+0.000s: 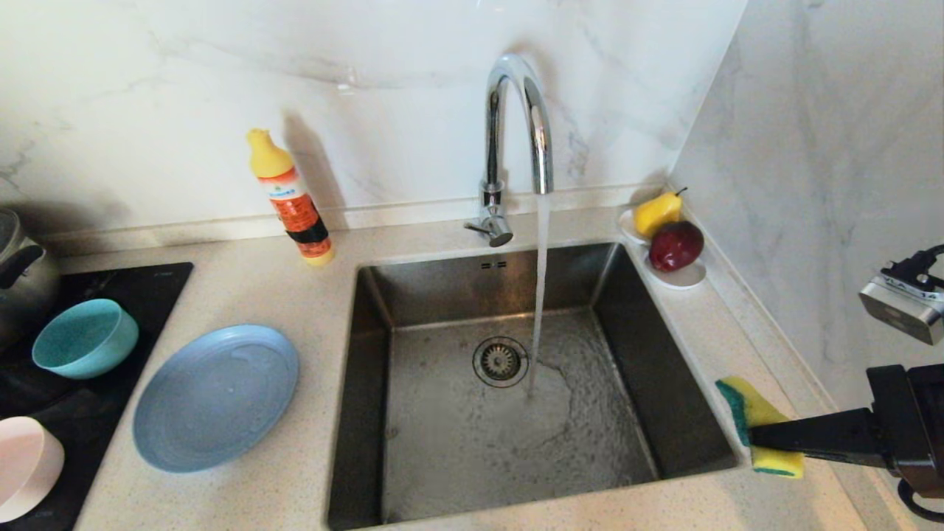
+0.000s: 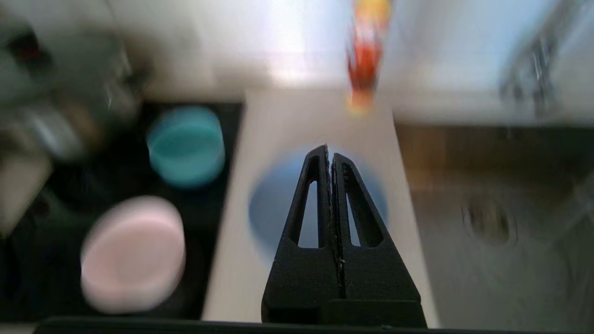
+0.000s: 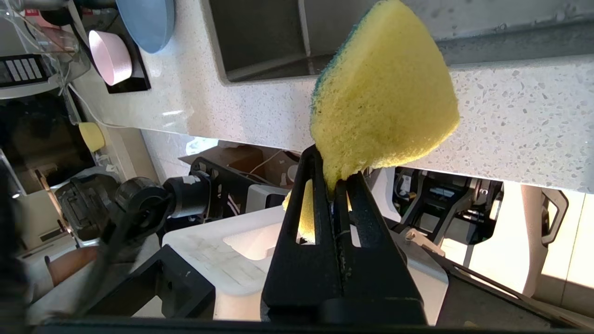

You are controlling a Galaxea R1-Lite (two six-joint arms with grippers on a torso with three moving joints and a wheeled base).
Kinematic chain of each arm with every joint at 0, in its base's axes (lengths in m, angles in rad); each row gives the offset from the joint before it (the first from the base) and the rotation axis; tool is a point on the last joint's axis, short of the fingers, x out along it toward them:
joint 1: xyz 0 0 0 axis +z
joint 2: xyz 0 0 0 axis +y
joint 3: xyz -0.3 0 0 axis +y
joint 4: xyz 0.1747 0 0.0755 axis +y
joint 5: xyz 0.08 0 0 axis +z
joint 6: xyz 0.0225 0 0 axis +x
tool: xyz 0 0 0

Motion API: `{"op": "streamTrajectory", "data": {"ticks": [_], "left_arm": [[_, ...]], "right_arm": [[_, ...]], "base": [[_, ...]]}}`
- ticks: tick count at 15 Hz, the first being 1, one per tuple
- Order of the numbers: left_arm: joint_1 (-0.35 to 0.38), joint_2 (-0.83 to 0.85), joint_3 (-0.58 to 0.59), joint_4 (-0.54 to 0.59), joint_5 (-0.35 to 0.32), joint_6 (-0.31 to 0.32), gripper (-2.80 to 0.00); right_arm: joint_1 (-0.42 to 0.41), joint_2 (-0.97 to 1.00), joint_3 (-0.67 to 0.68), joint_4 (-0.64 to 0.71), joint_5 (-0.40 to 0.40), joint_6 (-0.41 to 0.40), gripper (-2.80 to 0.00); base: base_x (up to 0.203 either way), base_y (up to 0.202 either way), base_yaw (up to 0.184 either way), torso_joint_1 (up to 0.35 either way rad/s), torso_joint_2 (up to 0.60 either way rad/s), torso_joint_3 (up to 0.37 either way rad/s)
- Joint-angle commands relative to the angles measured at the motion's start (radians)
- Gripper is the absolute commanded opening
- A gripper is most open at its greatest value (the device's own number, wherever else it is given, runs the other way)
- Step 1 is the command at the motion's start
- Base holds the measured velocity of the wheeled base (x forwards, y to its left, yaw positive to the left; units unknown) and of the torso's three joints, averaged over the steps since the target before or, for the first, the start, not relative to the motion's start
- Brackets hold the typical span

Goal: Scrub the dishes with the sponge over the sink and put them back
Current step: Put down the sponge

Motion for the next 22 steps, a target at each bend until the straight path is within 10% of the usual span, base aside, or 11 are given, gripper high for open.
{"op": "streamTrajectory", "data": {"ticks": [1,4,11,22], "left_arm": [[0.001,-0.289,0.184,0.154,-0.047,0.008,-2.80],[0.004,-0.302,0.377,0.111,-0.129,0.015,-2.80],[0.004,-0.302,0.390,0.078,-0.143,0.076,-2.80],[0.004,-0.302,0.392,0.067,-0.139,0.032,-2.80]], "right_arm": [[0.001,-0.005,-0.006,0.002,0.003,0.004,-2.80],[0.004,-0.009,-0.003,0.002,0.003,-0.001,-2.80],[0.001,-0.010,0.009,0.002,-0.027,-0.068,-2.80],[-0.001,-0.059,0.112,0.003,-0.295,-0.317,-2.80]], "base": [[0.000,0.000,0.000,0.000,0.00,0.000],[0.000,0.000,0.000,0.000,0.00,0.000],[0.000,0.000,0.000,0.000,0.00,0.000],[0.000,0.000,0.000,0.000,0.00,0.000]]}}
